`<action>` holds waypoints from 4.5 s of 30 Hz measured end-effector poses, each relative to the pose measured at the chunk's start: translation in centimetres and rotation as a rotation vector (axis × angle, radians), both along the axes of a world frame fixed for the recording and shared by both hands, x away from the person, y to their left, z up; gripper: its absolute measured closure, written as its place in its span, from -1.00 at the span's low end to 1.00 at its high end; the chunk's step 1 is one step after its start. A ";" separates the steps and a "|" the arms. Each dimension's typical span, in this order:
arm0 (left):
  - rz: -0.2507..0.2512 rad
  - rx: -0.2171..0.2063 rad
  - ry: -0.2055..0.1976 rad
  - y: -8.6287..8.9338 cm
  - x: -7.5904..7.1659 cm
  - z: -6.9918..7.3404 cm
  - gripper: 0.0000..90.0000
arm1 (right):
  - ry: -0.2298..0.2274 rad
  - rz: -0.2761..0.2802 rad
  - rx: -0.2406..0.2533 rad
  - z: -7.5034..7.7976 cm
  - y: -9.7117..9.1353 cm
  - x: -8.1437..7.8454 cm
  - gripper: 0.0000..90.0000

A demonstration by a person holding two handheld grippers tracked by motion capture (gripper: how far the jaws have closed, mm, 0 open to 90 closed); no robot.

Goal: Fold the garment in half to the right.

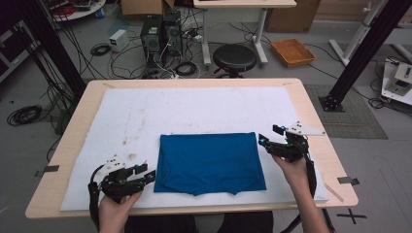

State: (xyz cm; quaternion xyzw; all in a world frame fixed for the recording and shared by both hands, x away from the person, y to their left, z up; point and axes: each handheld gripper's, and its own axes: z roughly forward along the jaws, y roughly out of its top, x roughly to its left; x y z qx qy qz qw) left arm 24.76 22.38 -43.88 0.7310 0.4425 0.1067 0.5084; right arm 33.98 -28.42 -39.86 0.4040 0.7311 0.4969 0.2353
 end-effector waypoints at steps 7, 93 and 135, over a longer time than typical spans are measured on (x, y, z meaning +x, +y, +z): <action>0.029 -0.028 0.121 -0.9 0.0 -0.9 0.23 | -0.002 -0.002 0.003 0.0 -0.1 0.0 -0.34; 0.076 -0.073 0.204 -3.0 0.1 -2.4 0.78 | 0.313 0.357 -0.240 -4.1 33.6 9.7 0.72; -0.302 -0.126 0.132 -21.1 3.2 1.7 0.87 | 0.240 0.278 -0.057 1.8 10.8 9.0 0.98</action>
